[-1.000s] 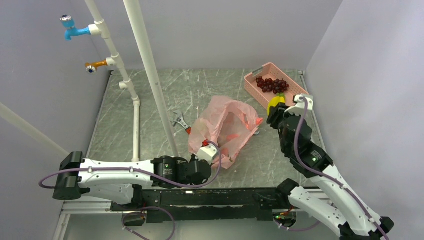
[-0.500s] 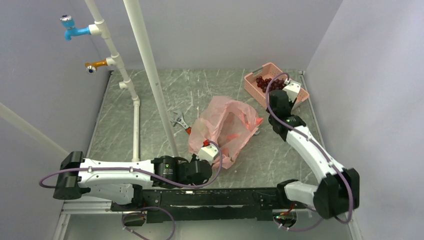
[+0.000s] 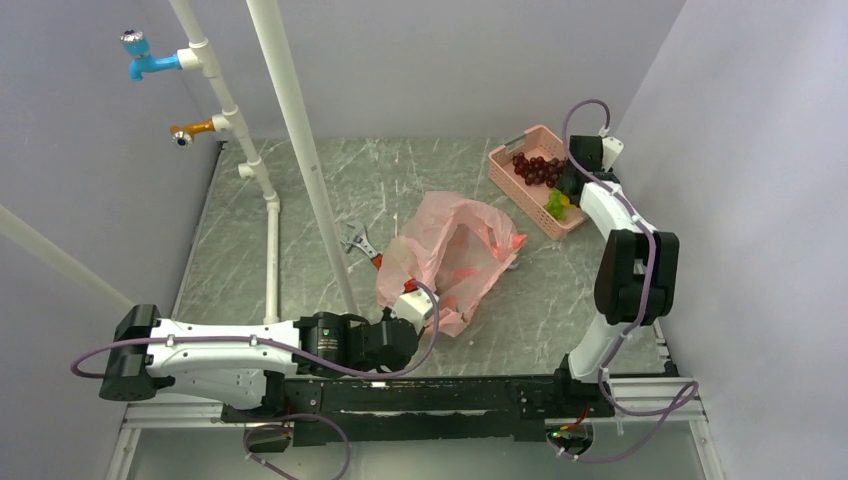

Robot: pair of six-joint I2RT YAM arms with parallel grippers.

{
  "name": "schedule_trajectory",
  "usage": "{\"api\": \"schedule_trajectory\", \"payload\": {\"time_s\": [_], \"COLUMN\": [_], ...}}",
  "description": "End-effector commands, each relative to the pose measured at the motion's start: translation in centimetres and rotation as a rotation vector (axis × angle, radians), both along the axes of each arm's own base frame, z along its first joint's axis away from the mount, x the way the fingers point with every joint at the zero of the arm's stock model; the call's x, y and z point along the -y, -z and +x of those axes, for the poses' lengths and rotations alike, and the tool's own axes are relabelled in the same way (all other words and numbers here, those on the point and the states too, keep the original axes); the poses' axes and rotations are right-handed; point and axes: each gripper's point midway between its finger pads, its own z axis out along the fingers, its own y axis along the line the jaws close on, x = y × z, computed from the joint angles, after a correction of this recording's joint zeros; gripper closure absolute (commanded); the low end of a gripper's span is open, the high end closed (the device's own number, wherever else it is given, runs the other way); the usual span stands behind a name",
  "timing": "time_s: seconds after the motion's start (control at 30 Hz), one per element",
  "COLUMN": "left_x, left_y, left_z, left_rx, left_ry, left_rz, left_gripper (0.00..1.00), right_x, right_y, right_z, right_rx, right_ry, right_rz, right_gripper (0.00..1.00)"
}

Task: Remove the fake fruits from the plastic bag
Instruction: Place the fake fruit in the bin.

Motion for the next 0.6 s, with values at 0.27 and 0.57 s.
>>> {"api": "schedule_trajectory", "payload": {"time_s": [0.27,0.57], "left_x": [1.2,0.8], "left_y": [-0.5,0.1], "left_z": [-0.7,-0.3], "left_rx": [-0.015,-0.002], "left_ry": [0.034,0.018], "left_rz": [-0.068,-0.007], "left_gripper": [1.00,1.00], "right_x": [0.2,-10.7], "right_y": [-1.6,-7.8], "right_z": [1.5,-7.0], "right_rx": [-0.038,0.181], "right_ry": [-0.021,-0.341], "right_rz": [0.029,0.188], "right_gripper": [0.20,0.22]}}
